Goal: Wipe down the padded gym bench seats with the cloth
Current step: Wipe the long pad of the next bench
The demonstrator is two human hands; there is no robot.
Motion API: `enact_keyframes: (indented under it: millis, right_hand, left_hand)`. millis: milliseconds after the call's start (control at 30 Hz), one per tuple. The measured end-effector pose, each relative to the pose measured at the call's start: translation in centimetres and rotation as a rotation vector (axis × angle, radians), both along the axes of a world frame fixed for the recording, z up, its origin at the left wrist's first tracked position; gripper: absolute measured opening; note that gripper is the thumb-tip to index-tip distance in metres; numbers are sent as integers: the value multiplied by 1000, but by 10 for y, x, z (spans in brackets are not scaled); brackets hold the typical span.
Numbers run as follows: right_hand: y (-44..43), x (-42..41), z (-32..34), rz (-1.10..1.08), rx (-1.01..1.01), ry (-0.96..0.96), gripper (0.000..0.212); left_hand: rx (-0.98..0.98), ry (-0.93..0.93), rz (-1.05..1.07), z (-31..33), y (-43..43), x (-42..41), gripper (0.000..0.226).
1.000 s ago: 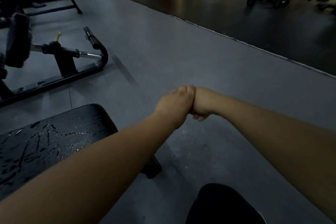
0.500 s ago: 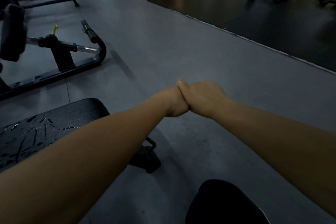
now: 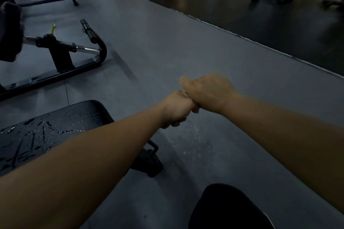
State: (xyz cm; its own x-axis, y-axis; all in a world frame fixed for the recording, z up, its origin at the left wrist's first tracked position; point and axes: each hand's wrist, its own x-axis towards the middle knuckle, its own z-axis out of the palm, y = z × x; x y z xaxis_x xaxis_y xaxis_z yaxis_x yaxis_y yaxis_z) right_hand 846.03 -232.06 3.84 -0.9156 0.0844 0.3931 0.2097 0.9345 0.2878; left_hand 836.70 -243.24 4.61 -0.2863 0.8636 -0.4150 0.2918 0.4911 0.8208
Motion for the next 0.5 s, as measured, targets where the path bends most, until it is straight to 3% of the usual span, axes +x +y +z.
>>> enact_keyframes:
  millis: [100,167,233,300,367,433,500]
  right_hand:
    - [2,-3,4,-88,16,-29,50]
    - [1,-7,12,-267,-127,-104,40]
    - [2,-9,16,-395,-493,-124,46]
    - [4,-6,17,-390,-917,-80,65]
    - [1,-3,19,-355,-1284,-37,75]
    - [-3,0,21,-303,-1524,23,66]
    - [-3,3,19,-261,-1558,55,42]
  left_hand:
    - [30,41,-6,5,4,-1,22]
    - [59,60,20,13,8,-8,17]
    - [114,-55,101,21,13,-18,30]
    - [160,-239,174,27,14,-25,42]
    - [160,-234,208,26,13,-27,41]
    - [175,-137,256,18,13,-29,39]
    - [203,-110,306,10,10,-34,38]
